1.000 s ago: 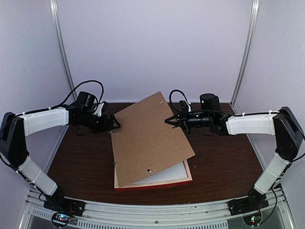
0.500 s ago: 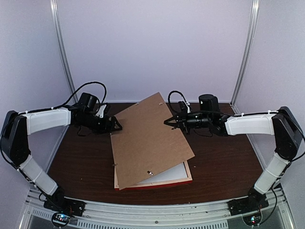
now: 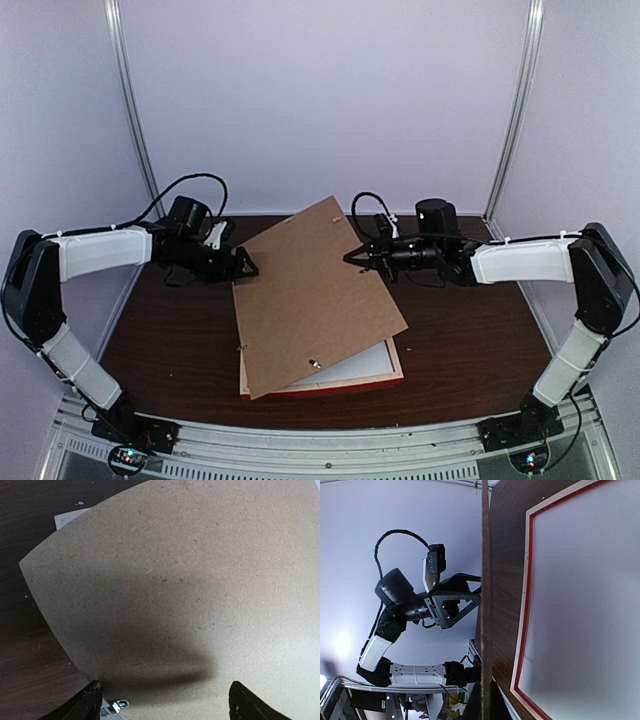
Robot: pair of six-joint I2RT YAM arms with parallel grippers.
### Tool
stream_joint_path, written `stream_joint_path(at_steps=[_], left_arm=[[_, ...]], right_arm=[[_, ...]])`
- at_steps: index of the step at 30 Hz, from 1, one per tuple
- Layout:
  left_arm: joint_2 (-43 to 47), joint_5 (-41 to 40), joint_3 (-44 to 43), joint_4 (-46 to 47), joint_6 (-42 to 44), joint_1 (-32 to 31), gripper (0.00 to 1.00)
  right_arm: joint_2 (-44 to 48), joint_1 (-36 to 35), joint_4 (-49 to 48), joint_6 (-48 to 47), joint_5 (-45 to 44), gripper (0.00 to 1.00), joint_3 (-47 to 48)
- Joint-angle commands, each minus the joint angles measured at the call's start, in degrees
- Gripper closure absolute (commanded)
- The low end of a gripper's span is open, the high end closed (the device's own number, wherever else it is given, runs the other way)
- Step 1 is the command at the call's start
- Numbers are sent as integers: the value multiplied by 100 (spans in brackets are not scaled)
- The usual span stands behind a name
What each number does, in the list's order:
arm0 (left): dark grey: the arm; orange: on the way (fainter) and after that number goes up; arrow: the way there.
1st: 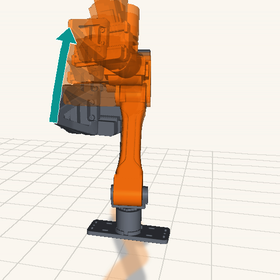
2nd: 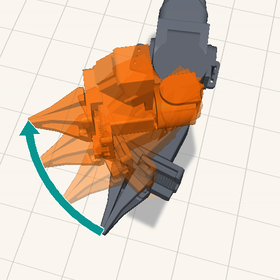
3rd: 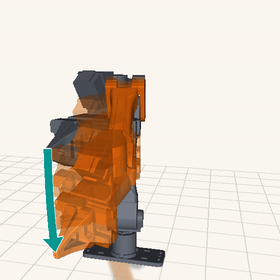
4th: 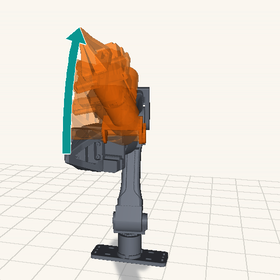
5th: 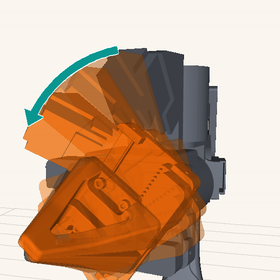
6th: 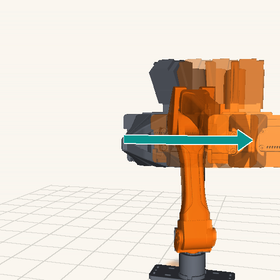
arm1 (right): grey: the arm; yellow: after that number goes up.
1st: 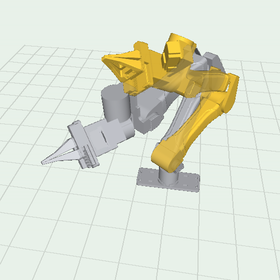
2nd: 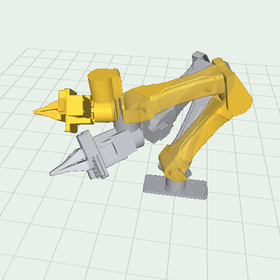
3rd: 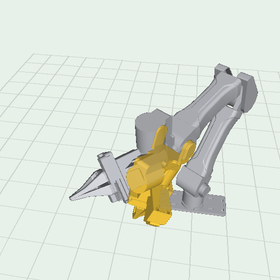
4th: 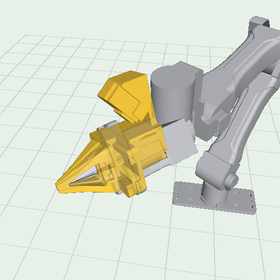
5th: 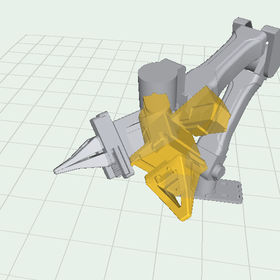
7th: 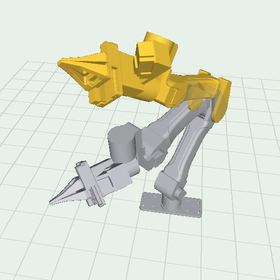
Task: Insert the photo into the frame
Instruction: Pass from the right arm to the left
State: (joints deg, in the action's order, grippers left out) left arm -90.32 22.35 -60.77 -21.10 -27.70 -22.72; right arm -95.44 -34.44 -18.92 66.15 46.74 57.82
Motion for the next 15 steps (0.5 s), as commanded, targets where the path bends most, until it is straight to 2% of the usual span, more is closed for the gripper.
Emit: stream_joint_path(at_steps=[1,15], left_arm=[[-77,53,-59,155,73,-53,12],[-84,125,250,289,-235,-183,16]], right_arm=[[45,-38,-417,25,156,100,265],[16,-15,-485,19,-36,100,229]])
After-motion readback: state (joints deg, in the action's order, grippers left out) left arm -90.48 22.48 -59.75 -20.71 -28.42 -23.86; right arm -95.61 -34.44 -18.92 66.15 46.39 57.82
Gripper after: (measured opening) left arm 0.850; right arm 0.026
